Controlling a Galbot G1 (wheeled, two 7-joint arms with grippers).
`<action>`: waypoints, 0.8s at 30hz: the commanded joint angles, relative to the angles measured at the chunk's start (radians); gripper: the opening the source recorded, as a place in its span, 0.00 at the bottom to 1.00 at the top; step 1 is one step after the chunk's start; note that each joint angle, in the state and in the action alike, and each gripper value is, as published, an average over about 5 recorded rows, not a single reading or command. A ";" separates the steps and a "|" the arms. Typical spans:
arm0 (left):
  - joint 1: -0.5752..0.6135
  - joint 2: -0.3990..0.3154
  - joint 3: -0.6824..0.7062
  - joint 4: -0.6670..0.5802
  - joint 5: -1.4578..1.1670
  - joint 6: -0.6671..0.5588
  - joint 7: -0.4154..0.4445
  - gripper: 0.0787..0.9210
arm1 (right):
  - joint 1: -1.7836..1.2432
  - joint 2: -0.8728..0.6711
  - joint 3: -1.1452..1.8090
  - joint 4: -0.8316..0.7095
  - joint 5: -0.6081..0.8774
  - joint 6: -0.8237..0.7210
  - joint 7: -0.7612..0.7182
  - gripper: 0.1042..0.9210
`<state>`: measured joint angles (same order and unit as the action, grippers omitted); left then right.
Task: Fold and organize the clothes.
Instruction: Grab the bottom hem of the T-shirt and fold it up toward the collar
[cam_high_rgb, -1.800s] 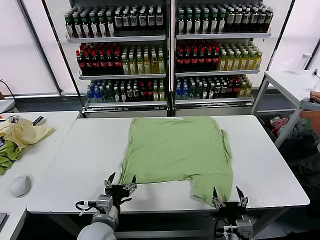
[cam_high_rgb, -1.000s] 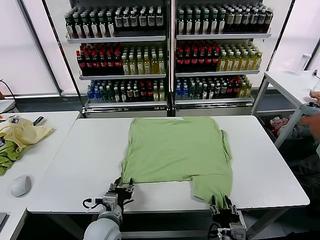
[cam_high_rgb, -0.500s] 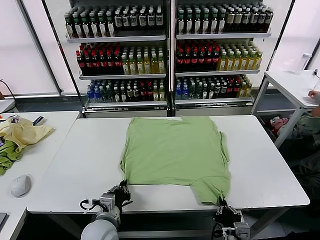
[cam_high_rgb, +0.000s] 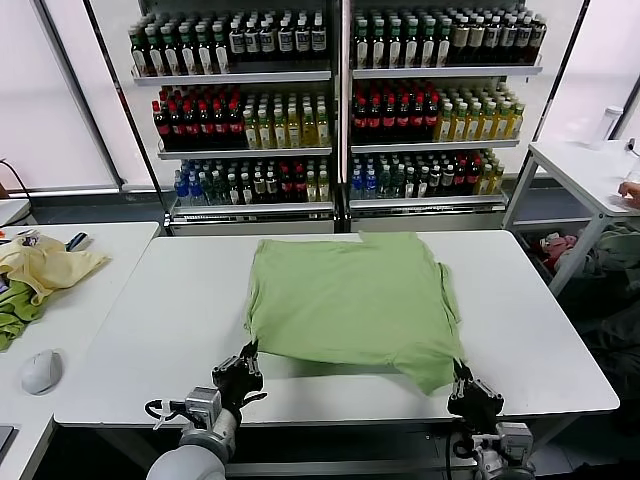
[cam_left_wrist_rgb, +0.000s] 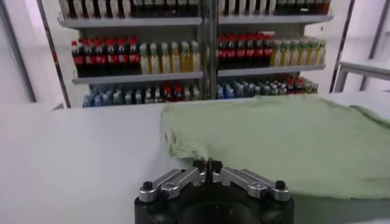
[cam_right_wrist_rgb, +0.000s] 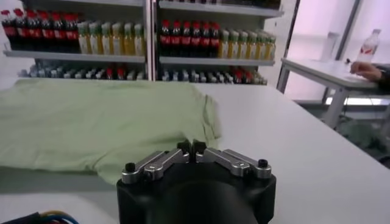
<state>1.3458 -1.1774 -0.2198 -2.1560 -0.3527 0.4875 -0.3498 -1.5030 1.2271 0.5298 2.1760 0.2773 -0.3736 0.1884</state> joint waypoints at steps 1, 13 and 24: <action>-0.143 0.051 0.048 0.111 0.005 -0.020 0.004 0.03 | 0.182 -0.091 0.003 -0.087 0.051 0.003 -0.004 0.03; -0.355 0.066 0.168 0.354 0.066 -0.010 0.010 0.03 | 0.405 -0.152 -0.135 -0.315 0.042 -0.003 -0.010 0.03; -0.466 0.053 0.224 0.492 0.132 0.005 0.006 0.03 | 0.541 -0.150 -0.216 -0.446 -0.002 -0.003 -0.025 0.03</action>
<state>1.0104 -1.1292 -0.0538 -1.8212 -0.2709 0.4853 -0.3418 -1.0748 1.0955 0.3651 1.8358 0.2842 -0.3776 0.1637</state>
